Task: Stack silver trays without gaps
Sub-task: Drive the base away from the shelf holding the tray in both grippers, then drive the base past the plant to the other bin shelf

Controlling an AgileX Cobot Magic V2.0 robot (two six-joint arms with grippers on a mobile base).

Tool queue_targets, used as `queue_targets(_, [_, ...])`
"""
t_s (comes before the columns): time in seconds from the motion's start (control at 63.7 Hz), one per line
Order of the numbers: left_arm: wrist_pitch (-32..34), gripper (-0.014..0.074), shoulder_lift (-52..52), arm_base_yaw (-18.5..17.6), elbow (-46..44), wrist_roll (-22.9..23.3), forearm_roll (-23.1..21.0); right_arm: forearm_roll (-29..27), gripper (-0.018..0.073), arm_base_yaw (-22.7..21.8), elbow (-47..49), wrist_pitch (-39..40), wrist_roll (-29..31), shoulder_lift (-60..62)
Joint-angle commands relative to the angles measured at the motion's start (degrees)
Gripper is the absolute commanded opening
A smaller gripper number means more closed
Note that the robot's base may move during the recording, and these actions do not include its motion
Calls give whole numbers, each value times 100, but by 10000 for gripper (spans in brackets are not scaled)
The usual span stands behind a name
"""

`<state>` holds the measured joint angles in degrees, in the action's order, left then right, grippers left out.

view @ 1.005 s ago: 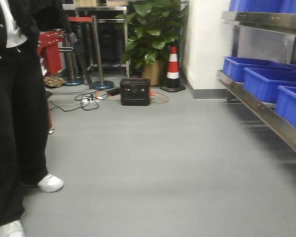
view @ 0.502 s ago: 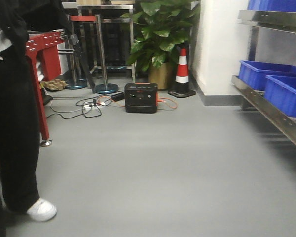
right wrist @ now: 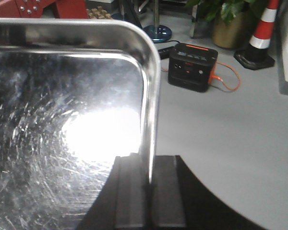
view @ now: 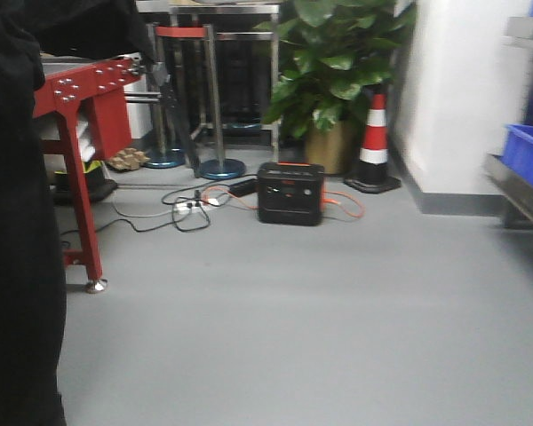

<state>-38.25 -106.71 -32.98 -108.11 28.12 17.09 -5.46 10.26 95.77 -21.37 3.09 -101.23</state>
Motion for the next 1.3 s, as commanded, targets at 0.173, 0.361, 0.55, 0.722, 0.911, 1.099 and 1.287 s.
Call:
queue_targets(0.173, [557,-19,57,-209,-62,-126,-320,-289,-79,186,85,380,49,88])
queue_targets(0.361, [557,-19,57,-209,-62,-126,-320,-289,-79,186,85,380,49,88])
queue_targets(0.55, [557,-19,57,-209,-62,-126,-320,-289,-79,186,85,380,49,88])
queue_targets(0.722, [557,-19,57,-209,-62,-126,-263,-289,-79,186,85,380,49,88])
queue_targets(0.911, [557,-19,57,-209,-62,-126,-231,-300,-79,186,85,380,49,88])
queue_targets(1.099, [568,-19,57,-209,-62,-126,-173,-311,-79,186,85,390,49,88])
queue_targets(1.287, [558,-19,57,-209,-62,-126,114,-311,-79,186,85,390,49,88])
